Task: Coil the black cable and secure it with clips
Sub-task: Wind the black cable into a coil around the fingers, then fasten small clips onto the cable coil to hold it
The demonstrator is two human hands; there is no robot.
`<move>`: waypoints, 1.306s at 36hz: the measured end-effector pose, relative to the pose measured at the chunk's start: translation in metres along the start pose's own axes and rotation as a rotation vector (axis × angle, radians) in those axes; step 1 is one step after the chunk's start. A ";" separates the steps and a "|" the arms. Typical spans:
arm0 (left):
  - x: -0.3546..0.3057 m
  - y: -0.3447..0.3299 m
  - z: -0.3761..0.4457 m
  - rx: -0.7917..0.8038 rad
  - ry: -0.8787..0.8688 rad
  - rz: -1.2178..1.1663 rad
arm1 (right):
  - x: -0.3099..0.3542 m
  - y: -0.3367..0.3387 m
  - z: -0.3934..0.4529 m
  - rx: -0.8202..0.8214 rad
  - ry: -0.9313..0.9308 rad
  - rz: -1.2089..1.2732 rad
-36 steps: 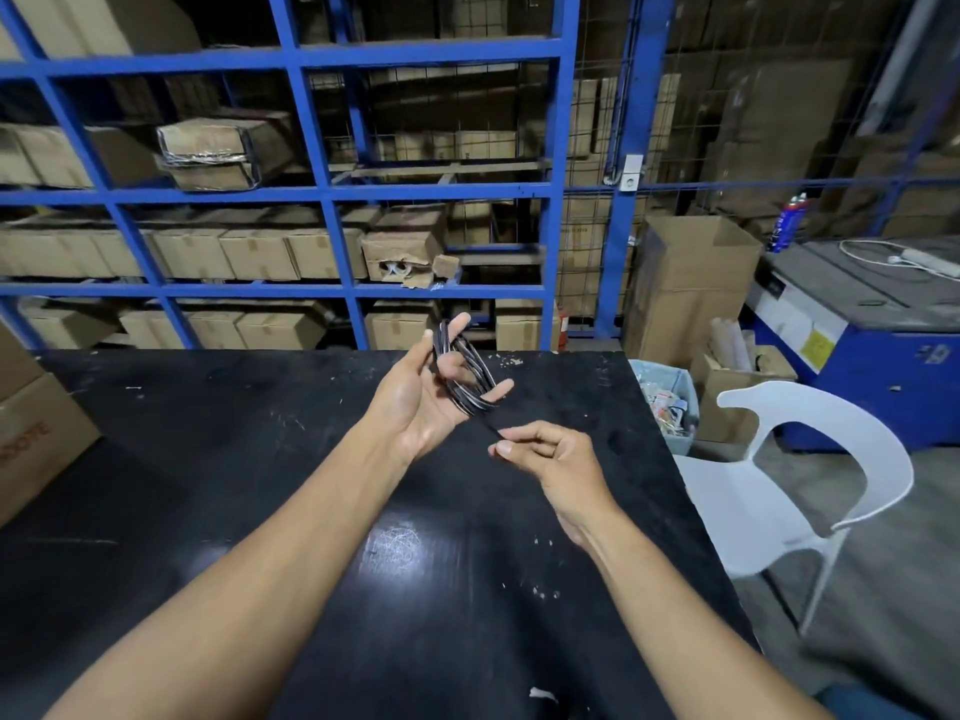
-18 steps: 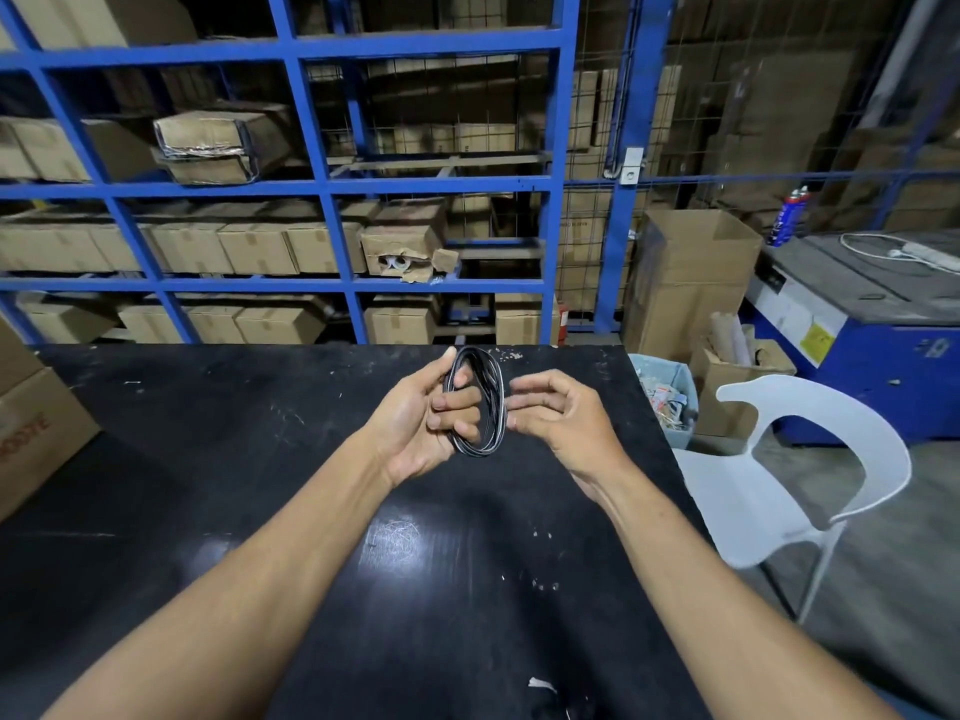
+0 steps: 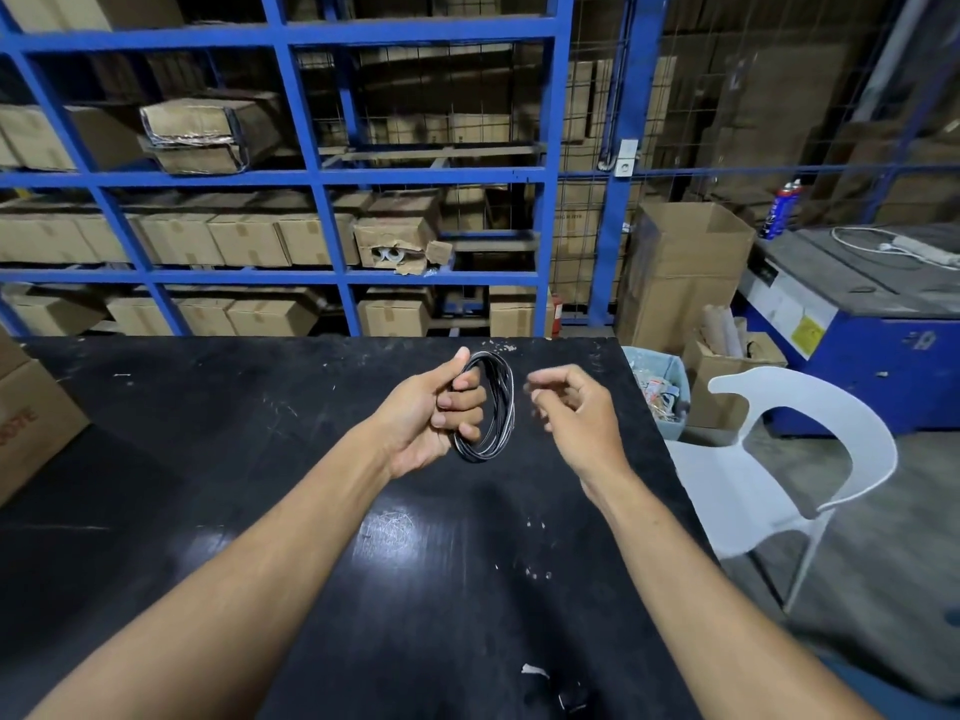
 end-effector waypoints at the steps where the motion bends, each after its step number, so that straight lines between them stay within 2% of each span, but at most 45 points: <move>1: 0.001 -0.001 -0.001 -0.001 0.007 0.034 | 0.006 0.003 0.002 -0.006 0.033 -0.032; 3: 0.003 -0.003 -0.003 0.002 0.023 0.108 | 0.022 0.004 0.006 0.047 0.113 -0.054; 8: 0.010 -0.007 -0.006 0.018 0.082 0.290 | 0.055 -0.013 0.002 0.419 0.238 -0.018; 10: 0.012 -0.007 -0.006 0.026 0.092 0.347 | 0.059 -0.016 0.000 0.478 0.267 -0.022; 15: 0.011 -0.006 -0.007 0.017 0.079 0.454 | 0.053 -0.012 0.002 0.422 0.258 0.051; 26: 0.010 0.002 0.003 -0.113 0.061 0.519 | 0.038 -0.006 0.002 0.293 0.328 -0.104; 29: 0.011 0.006 0.007 -0.135 0.038 0.590 | 0.029 -0.005 0.003 0.271 0.275 -0.034; 34: 0.013 0.005 0.004 -0.085 -0.064 0.782 | 0.010 -0.002 0.002 0.255 0.182 0.030; 42: 0.031 0.009 0.003 -0.137 -0.358 1.221 | -0.016 -0.002 -0.006 0.228 0.120 -0.017; 47: 0.058 0.024 0.008 -0.154 -0.328 1.225 | -0.047 -0.002 -0.015 0.220 0.001 0.006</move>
Point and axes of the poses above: each hand's wrist, its own z-axis towards the middle knuckle, its own y-axis out of the back of the hand, x = y × z, the point moved 7 cm from there along z, towards the middle knuckle, and after that the axes turned 4 degrees about -x, right-handed, at the moved point
